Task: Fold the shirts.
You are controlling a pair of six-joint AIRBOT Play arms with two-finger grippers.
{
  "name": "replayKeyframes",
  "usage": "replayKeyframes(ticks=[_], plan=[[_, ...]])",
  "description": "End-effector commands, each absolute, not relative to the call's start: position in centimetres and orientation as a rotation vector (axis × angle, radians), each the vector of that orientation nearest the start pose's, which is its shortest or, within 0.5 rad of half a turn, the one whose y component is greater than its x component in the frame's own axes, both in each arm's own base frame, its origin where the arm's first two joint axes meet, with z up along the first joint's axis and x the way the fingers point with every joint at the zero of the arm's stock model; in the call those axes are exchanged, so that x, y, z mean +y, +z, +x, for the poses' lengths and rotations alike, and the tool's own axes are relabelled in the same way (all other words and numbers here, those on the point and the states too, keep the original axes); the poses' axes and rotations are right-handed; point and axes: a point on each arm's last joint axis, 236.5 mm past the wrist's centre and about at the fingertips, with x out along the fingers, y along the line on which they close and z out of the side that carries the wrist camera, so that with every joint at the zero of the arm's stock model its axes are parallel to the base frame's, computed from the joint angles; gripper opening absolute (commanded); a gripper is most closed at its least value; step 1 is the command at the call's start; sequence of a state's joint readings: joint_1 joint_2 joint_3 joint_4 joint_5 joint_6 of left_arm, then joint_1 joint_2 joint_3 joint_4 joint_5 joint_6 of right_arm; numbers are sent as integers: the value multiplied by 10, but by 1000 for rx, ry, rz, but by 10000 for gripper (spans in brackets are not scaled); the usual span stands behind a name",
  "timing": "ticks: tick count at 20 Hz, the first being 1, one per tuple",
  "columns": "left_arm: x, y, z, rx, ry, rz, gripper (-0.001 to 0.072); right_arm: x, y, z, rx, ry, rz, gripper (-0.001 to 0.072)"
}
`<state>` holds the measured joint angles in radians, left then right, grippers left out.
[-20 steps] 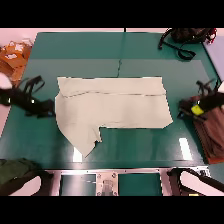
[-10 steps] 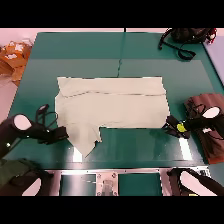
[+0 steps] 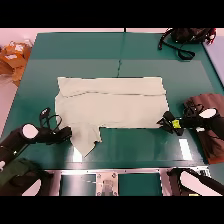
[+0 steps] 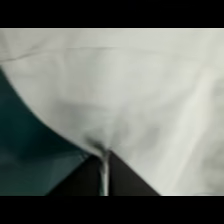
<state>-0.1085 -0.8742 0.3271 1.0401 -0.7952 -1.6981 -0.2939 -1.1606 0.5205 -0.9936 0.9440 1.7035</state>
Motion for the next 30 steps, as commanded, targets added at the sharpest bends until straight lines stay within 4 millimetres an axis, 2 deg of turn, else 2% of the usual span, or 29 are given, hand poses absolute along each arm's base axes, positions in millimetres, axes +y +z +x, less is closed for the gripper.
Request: replayKeyframes(ticks=[1,2,3,4,6,9,13,15,16,18,20,22,24,27,30], plan=[[-118,-98,230,1305,-130,-612,26,33,-118,278,1371,-213,948,331],[-119,-96,230,1310,-142,-601,26,32,-117,280,1365,-195,926,268],[-119,-93,230,1314,-163,-565,26,33,-115,280,1368,-162,892,56],[-117,-88,231,1322,-178,-526,26,35,-113,279,1380,-128,865,16],[-107,-75,226,1374,-205,-395,26,39,-110,270,1425,-85,829,15],[-91,-54,207,1487,-223,-241,26,38,-110,248,1520,-63,758,15],[-86,-50,184,1589,-247,-192,25,18,-101,216,1604,-134,637,15],[-86,-48,175,1625,-269,-174,25,11,-91,215,1570,-147,599,15],[-87,-44,179,1611,-278,-167,25,11,-84,220,1538,-143,595,15],[-89,-27,206,1510,-280,-169,25,8,-70,235,1484,-139,596,15],[-92,-3,245,1355,-282,-168,25,9,-56,257,1409,-124,615,15],[-94,24,286,1199,-277,-171,24,12,-38,287,1313,-92,628,16],[-95,38,318,1120,-284,-149,24,14,-19,320,1215,-63,617,15],[-94,43,364,1080,-270,-120,24,15,-4,364,1153,-39,622,16],[-96,40,410,1055,-259,-113,24,13,-12,404,1152,-35,625,15]])
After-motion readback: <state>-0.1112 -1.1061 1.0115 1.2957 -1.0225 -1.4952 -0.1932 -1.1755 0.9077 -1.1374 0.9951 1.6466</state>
